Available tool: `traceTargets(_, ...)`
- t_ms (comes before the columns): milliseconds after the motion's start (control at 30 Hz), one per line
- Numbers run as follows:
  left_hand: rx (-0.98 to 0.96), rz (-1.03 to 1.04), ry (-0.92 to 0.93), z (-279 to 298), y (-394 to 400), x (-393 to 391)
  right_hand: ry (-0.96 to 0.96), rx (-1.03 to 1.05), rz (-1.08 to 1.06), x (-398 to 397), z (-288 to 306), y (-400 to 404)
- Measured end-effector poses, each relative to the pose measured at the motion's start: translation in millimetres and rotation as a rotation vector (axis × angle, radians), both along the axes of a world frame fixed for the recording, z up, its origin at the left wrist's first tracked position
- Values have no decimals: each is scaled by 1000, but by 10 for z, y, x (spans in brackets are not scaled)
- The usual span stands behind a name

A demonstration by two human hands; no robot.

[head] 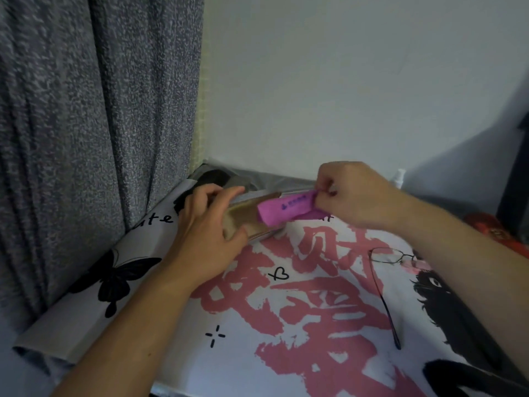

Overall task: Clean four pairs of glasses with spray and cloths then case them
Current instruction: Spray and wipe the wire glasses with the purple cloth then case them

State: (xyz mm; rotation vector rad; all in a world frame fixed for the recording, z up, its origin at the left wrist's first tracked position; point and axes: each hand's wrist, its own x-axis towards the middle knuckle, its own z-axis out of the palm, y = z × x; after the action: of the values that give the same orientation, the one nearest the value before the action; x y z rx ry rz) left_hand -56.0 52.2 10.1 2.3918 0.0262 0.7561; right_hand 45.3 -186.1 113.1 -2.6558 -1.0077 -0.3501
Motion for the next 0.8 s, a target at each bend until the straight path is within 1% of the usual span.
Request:
traceTargets(67,-9,18,-90,27,-39,-17,143,76,-56,-63,169,-201)
traceTargets(133,-10,30,-191,52,-99,-36,235,224,-49,-131,269,-383)
traceTargets(200,51,16,-319,86,-177,-55,345,405,-20,-206,297,-534)
traceTargets(267,183,-60,-453,141,-291,-68,441,562,6,-279,252,-643)
traceTargets(333,263,-236,-507,212,-445,-54,509,657,38,-338,147,-671)
traceTargets(367,246,-338,-477,261,-558,-37,547,704,50,-353,87,-673)
traceTargets(433,139,-457,-320,367,-820,-6,640,802,60,-340,-24,-653)
traceTargets(500,13,-470,-170,430,-1081,86,742,904,69,-301,-101,-651)
traceTargets(533,-59,-477,-124,449,-1179,154,798,959,85,-285,-128,-650)
traceTargets(700,-396,-550,-77,395,-1304,429,1063,1228,239,-249,-322,-676)
traceTargets(800,-542,-594,7,313,-1274,448,1159,1254,336,-200,-446,-742)
